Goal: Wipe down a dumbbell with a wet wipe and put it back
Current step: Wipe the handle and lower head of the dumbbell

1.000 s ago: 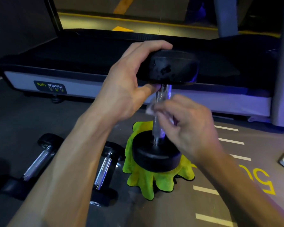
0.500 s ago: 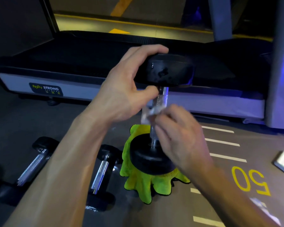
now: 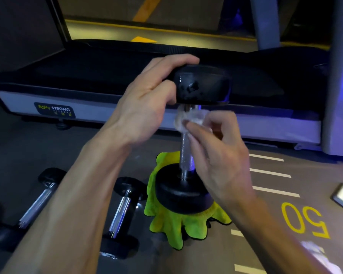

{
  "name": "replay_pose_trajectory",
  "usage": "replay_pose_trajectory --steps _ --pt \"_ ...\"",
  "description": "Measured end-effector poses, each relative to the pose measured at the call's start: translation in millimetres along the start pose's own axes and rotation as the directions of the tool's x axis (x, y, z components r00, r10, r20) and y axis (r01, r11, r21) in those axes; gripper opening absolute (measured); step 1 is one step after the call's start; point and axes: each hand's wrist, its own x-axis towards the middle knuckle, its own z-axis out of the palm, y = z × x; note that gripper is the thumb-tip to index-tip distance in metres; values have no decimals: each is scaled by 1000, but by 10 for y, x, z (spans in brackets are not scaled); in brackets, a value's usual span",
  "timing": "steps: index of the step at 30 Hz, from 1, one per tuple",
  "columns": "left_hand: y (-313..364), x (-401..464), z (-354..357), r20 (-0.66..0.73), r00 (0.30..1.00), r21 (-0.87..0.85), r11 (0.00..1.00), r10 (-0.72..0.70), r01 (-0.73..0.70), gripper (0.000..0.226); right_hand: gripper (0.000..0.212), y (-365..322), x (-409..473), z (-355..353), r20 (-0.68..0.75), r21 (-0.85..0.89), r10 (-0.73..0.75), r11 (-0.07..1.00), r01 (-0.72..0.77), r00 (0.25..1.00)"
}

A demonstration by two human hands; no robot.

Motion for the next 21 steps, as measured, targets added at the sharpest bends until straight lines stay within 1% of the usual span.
replay_pose_trajectory --steps 2,4,6,8,11,12,13,15,18,21 --pt "-7 1 1 -3 1000 15 1000 0 0 61 32 -2 -150 -32 88 -21 -41 999 43 995" --pt "-3 6 3 0 1000 27 1000 7 -7 61 42 -17 -284 -75 186 -92 -79 991 98 979" --pt "3 5 3 1 1000 31 999 11 -11 61 45 -45 -324 -105 240 -125 -98 983 131 966" --pt "8 0 18 0 1000 39 999 13 -13 61 41 -43 -214 -112 226 -103 -106 986 132 968" --pt "9 -3 41 -9 1000 26 1000 14 -13 61 32 45 67 -43 96 -134 -102 984 114 990" --pt "6 -1 36 -15 1000 26 1000 10 -10 61 32 56 85 -8 70 -146 -95 984 104 993" --pt "1 5 28 -19 1000 30 1000 7 -7 61 35 48 42 17 73 -148 -77 985 87 994" --pt "-12 15 9 -26 1000 33 999 0 1 62 40 5 -138 2 134 -139 -52 988 71 990" --pt "-21 16 7 -23 1000 39 999 4 -3 61 41 -53 -203 -87 208 -158 -78 981 112 975" --pt "-28 31 32 -11 1000 43 999 15 -15 61 39 -46 29 -46 184 -221 -72 969 112 980"
